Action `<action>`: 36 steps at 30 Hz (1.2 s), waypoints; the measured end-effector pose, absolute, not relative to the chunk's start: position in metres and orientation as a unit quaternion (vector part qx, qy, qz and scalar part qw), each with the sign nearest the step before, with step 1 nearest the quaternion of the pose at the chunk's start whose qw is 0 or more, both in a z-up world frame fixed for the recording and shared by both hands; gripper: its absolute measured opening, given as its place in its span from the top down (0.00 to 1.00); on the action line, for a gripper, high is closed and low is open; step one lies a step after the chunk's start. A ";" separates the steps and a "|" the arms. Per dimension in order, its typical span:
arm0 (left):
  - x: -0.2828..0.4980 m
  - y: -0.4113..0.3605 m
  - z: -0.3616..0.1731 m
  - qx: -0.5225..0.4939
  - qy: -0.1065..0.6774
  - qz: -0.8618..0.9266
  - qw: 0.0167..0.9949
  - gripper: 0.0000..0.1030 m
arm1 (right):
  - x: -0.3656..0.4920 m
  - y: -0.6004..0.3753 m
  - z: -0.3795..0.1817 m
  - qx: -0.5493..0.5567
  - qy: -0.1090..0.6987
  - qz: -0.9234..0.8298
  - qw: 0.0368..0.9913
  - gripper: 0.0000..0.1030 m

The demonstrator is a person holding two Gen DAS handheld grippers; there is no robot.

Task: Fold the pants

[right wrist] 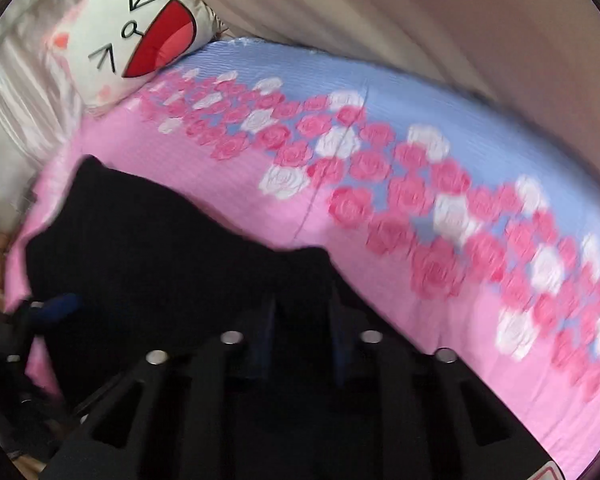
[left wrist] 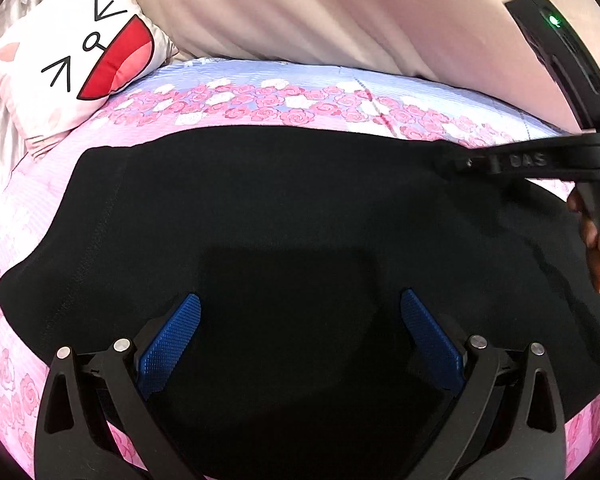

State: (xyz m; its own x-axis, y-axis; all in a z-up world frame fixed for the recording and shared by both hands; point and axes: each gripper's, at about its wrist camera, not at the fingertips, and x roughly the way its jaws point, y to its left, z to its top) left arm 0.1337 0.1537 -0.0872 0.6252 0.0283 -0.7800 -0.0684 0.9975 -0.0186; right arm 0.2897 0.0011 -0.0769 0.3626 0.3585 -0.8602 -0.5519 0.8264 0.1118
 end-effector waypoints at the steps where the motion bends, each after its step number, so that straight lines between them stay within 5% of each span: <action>1: 0.134 0.153 -0.087 -0.022 0.432 0.027 0.901 0.05 | 0.293 0.001 -0.072 -0.092 0.487 0.276 0.823 0.88; 6: 0.134 0.153 -0.087 -0.027 0.430 0.025 0.902 0.05 | 0.324 -0.010 -0.092 -0.048 0.510 0.284 0.810 0.75; 10: 0.133 0.154 -0.087 -0.028 0.430 0.024 0.902 0.05 | 0.294 -0.034 -0.051 0.000 0.442 0.286 0.850 0.70; 12: 0.133 0.153 -0.088 -0.026 0.430 0.025 0.902 0.05 | 0.279 -0.039 -0.036 0.002 0.414 0.280 0.866 0.72; 14: 0.134 0.152 -0.088 -0.023 0.430 0.028 0.902 0.05 | 0.273 -0.033 -0.041 -0.005 0.427 0.292 0.856 1.00; 18: 0.134 0.151 -0.088 -0.022 0.430 0.029 0.902 0.04 | 0.298 0.003 -0.092 -0.060 0.468 0.274 0.838 1.00; 27: 0.134 0.152 -0.088 -0.019 0.431 0.031 0.902 0.04 | 0.241 -0.026 -0.061 -0.042 0.426 0.249 0.869 0.94; 30: 0.133 0.150 -0.088 -0.017 0.431 0.032 0.902 0.04 | 0.231 -0.061 -0.083 -0.039 0.451 0.209 0.867 0.99; 36: 0.130 0.155 -0.085 -0.026 0.424 0.031 0.905 0.05 | 0.170 -0.199 -0.056 0.068 0.417 0.127 0.897 0.90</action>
State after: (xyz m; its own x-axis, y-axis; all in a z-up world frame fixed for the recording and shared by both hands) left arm 0.1300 0.1550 -0.0852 0.6376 0.0346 -0.7696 -0.0790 0.9967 -0.0207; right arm 0.1704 -0.1988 -0.0561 0.6190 0.2855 -0.7316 -0.1717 0.9582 0.2287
